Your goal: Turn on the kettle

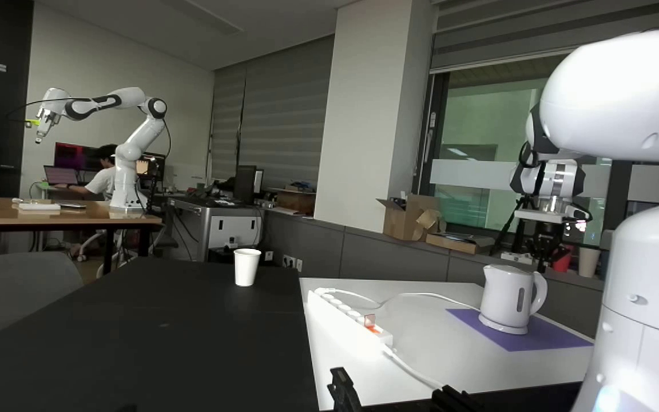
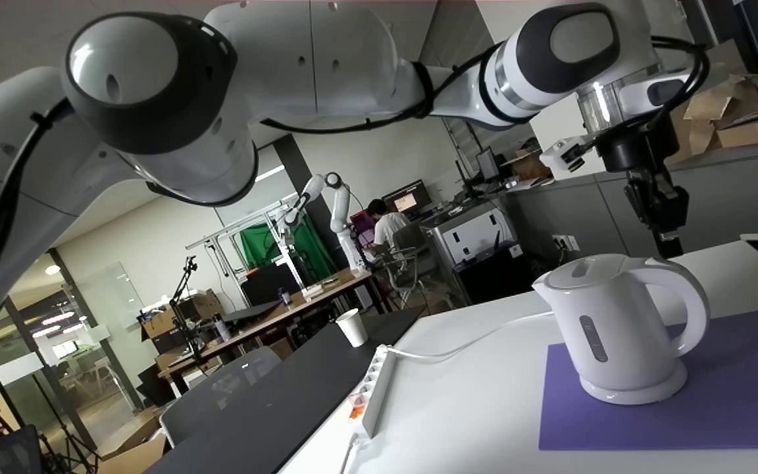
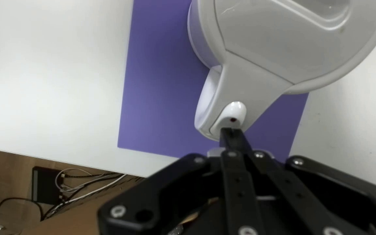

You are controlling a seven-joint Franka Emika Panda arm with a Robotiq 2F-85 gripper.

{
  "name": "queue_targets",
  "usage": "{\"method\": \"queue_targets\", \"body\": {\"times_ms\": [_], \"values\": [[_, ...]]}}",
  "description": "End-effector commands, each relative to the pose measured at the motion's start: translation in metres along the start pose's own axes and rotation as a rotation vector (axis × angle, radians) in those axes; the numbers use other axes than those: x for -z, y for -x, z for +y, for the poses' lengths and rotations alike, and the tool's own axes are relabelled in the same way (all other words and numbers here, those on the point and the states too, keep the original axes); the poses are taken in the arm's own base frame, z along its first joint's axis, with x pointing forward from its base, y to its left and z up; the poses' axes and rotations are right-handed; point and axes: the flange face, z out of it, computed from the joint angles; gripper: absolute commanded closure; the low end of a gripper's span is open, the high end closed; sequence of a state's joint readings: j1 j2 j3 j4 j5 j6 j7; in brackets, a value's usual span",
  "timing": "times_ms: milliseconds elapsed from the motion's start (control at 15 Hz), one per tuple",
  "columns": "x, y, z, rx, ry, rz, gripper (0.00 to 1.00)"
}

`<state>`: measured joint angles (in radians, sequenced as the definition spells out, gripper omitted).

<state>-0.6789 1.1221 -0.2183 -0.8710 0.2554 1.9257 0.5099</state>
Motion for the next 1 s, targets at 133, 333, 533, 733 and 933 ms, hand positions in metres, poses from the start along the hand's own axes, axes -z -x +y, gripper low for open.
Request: {"method": "queue_targets", "body": {"times_ms": [133,333,533,733,933], "values": [[0.004,0.004,-0.006,-0.024,0.026,-0.013,1.0],[0.005,0.006,-0.008,-0.019,0.033,-0.014,1.0],[0.003,0.008,-0.013,-0.008,0.045,0.005,1.0],[0.0,0.013,-0.022,0.016,0.072,0.053,1.0],[-0.005,0.022,-0.035,0.055,0.104,0.094,1.0]]}}
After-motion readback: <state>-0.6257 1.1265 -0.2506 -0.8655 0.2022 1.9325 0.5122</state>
